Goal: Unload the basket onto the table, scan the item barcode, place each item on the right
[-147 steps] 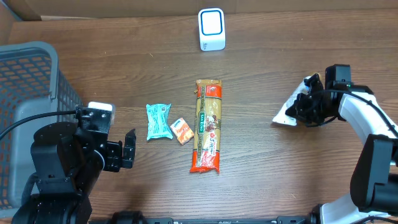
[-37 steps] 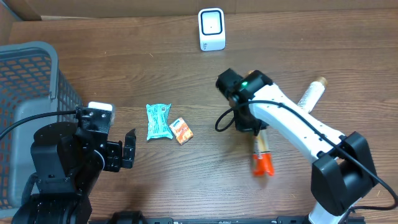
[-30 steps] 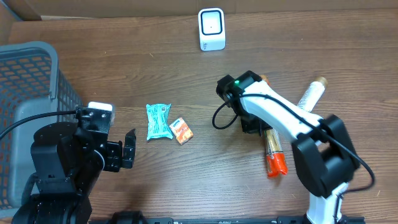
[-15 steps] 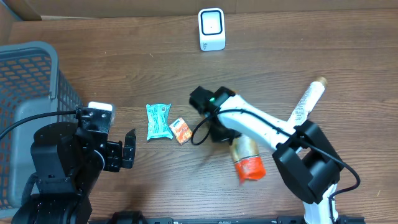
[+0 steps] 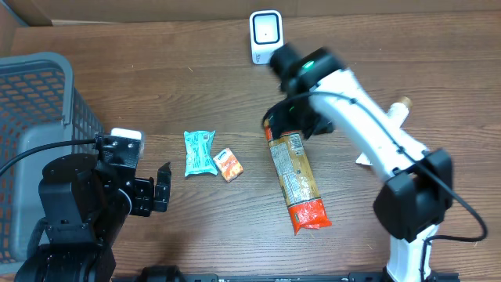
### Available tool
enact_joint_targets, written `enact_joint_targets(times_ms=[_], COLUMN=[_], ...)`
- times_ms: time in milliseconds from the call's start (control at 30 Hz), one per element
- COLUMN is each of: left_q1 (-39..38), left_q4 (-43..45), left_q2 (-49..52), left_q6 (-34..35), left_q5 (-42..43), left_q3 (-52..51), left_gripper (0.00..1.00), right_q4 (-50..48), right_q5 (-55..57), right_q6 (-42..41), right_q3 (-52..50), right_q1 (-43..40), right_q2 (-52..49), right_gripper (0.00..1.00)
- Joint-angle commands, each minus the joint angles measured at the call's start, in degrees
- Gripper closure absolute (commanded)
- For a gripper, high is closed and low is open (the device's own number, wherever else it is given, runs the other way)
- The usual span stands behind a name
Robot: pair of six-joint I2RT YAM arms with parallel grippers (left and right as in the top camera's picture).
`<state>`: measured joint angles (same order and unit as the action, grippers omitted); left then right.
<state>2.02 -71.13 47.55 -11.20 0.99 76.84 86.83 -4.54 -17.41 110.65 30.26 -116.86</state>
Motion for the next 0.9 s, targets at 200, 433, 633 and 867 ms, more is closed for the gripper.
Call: enact_joint_targets(times_ms=[200, 433, 633, 867], left_q1=[0.2, 0.2, 0.2, 0.2], left_q4=[-1.1, -1.1, -1.1, -1.1], left_q2=[0.0, 0.0, 0.0, 0.0], left_q6=[-1.3, -1.3, -1.3, -1.3], left_q5=[-0.5, -0.5, -0.5, -0.5], left_q3=[0.1, 0.1, 0.1, 0.1], left_gripper=[0.0, 0.0, 0.0, 0.0], right_q4=[2.2, -4.5, -12.1, -21.5], right_q5=[-13.7, -18.3, -20.7, -26.8], right_q6=[19.9, 20.9, 20.9, 20.9], right_q3=[-5.0, -18.0, -29.8, -38.7], right_q1=[-12.0, -12.8, -12.7, -12.8], right_q2=[2.0, 2.0, 2.0, 2.0], right_gripper=[0.05, 0.08, 0.11, 0.21])
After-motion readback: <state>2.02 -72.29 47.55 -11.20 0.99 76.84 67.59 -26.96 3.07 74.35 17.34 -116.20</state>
